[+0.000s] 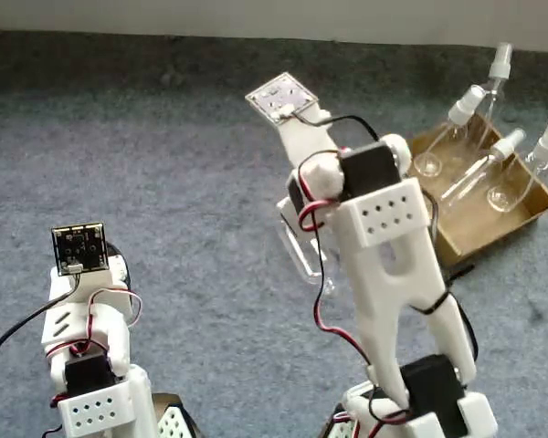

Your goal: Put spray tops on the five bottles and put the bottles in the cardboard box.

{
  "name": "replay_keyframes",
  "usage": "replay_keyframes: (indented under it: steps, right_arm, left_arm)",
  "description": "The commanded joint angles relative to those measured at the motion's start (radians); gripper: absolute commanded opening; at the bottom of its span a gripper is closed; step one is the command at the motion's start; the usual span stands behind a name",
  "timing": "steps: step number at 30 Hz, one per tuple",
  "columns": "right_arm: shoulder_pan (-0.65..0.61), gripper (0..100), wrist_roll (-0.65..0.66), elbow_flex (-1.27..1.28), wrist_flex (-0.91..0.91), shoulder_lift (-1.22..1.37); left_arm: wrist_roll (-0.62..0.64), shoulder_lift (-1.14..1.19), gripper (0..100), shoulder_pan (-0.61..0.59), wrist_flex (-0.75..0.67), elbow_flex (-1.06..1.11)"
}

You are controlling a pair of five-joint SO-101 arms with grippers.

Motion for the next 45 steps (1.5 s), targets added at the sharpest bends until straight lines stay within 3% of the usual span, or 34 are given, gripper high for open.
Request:
replay_keyframes:
  steps: [1,11,19,23,30,39,45]
  right_arm:
    - [0.004,37.8,0.003,0.076,0.015,-0.186]
    - [0.004,35.6,0.003,0.280,0.013,-0.539]
    - [0.008,8.3,0.003,0.398,-0.048,-0.693]
    - [0.101,0.7,0.003,0.492,-0.131,-0.779]
    - [0.282,0.4,0.003,0.713,-0.278,-1.026]
    - [0.291,1.0,0.005,1.173,-0.533,-1.349]
    - [0.291,1.0,0.005,1.417,-0.664,-1.394]
  left_arm:
    - [-0.009,-0.010,2,0.019,-0.017,0.018]
    - [-0.009,-0.010,2,0.019,-0.015,0.018]
    - [-0.009,-0.010,2,0.019,-0.014,0.018]
    - [-0.009,-0.010,2,0.019,-0.014,0.018]
    - [-0.009,-0.010,2,0.019,-0.014,0.018]
    - [-0.009,-0.010,2,0.019,-0.014,0.018]
    - [-0.009,-0.010,2,0.019,-0.014,0.018]
